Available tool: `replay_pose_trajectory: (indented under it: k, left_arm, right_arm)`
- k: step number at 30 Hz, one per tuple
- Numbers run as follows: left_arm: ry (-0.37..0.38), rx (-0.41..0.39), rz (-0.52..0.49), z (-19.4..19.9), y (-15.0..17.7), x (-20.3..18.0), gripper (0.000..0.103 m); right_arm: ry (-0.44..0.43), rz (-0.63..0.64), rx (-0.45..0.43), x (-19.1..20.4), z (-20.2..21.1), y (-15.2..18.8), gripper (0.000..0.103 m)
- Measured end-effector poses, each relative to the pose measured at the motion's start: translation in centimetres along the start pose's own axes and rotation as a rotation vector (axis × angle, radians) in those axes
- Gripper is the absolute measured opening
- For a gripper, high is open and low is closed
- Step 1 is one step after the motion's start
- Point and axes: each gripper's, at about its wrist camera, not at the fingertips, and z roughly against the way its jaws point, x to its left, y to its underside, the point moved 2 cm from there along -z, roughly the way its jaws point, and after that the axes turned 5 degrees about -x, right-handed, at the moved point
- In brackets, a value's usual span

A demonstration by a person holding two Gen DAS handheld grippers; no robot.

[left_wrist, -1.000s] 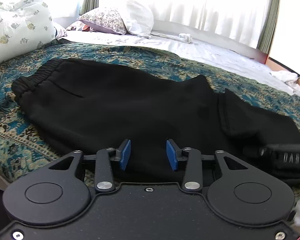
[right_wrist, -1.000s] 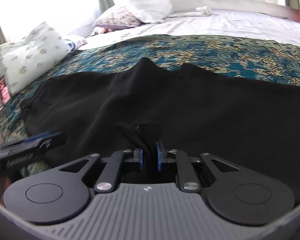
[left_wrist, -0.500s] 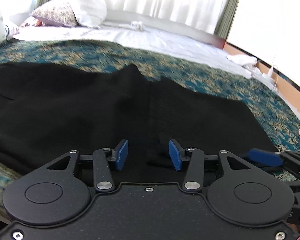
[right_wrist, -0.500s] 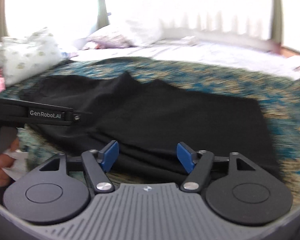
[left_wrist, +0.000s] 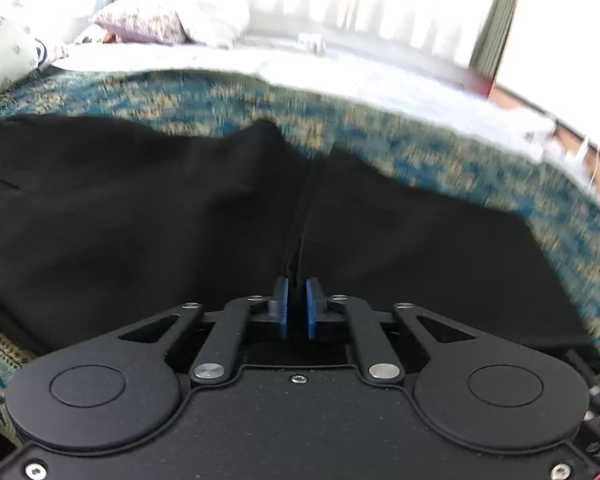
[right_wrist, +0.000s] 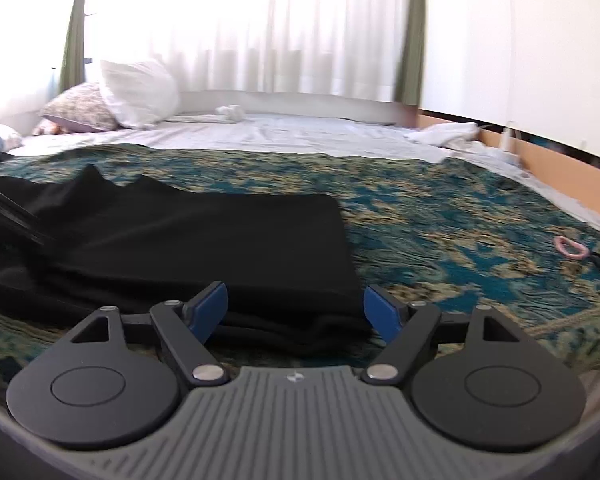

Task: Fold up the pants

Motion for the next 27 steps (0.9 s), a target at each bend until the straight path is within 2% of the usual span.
replay_pose_trajectory:
  k: [4,6,8,12,21,27]
  left_arm:
    - [-0.006,-0.069,-0.048,1.9,-0.7,-0.1,0.008]
    - [-0.024,-0.077,-0.072,2.4,-0.6,0.2,0.008]
    - [-0.053,-0.062,-0.082,2.4,-0.2,0.7,0.008]
    - [-0.076,0.042,-0.052,1.2,1.1,2.1,0.011]
    - [-0.068,0.022,-0.055,1.8,1.5,2.7,0.011]
    - [-0.090,0.002,-0.071,2.4,1.3,3.3,0.011]
  right_arm:
    - [0.022,0.003,0.017,-0.9,0.2,0.6,0.088]
    - [0.011,0.011,0.023,-1.1,0.5,0.9,0.089]
    - [0.006,0.031,0.027,-0.8,0.7,1.2,0.090]
    - [0.026,0.075,0.036,-0.5,0.7,1.6,0.090]
    - [0.171,0.089,0.055,-2.2,-0.7,1.0,0.094]
    - [0.145,0.065,0.081,-3.1,-0.8,1.2,0.096]
